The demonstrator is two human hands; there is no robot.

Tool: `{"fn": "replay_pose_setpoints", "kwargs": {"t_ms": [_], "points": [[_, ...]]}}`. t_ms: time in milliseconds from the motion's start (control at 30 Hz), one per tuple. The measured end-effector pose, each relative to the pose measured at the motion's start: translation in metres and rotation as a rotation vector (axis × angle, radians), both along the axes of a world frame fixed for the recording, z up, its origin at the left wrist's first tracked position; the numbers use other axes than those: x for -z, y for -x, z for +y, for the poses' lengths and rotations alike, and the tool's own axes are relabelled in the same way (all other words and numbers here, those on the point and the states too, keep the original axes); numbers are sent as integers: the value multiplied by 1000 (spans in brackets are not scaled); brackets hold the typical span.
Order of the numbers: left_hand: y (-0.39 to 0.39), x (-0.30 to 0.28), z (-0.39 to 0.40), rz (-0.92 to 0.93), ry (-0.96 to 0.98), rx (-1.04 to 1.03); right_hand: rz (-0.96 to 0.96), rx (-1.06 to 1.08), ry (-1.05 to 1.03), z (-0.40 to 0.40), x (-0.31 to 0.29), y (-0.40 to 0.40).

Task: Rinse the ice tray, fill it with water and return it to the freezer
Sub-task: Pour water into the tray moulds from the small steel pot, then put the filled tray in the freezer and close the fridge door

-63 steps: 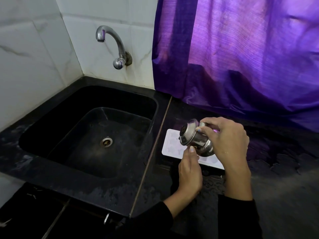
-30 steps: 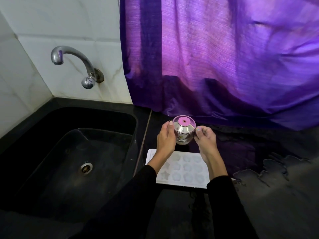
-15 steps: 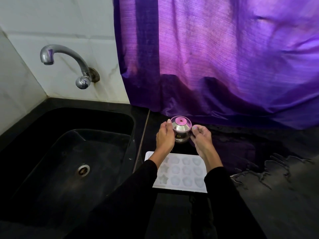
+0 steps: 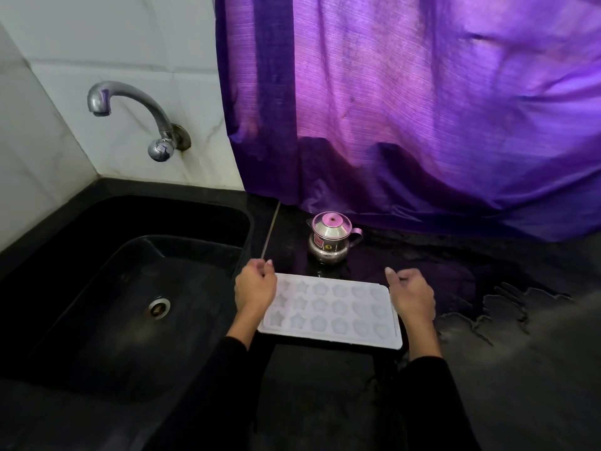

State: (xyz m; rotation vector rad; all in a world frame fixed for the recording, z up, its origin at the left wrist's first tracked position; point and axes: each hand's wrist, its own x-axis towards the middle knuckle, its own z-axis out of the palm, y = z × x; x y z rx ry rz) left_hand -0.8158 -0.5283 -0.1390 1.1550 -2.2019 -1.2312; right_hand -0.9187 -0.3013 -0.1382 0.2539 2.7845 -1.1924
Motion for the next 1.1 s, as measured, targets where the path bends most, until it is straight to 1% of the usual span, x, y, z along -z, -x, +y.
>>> {"fn": "replay_pose_setpoints", "kwargs": {"t_ms": [100,200,267,400,567,700,833,1100], "points": [[-17,8,6,-88,1,-17,-10,26,-104,7,8,-20],[-26,10,13,-143,-47,22,-72,-2,-147,7,13,-34],[-30,6,18,-150,-91,33,-78,-15,-147,6,13,-42],[-43,-2,22,-128,-141,-4,-24,-22,-109,2,10,-52],[-82,-5,11,-103,-145,-68,17,-85,-69,-15,-1,-71],[-135,-16,-5,-20,-153,-167,98,-165,-21,-43,-14,-100],[-205,-30,-17,80,-132,-277,162,-294,44,-77,-28,-142],[-361,-51,-15,172,-21,-586,240,-625,122,-146,-48,-249]]}}
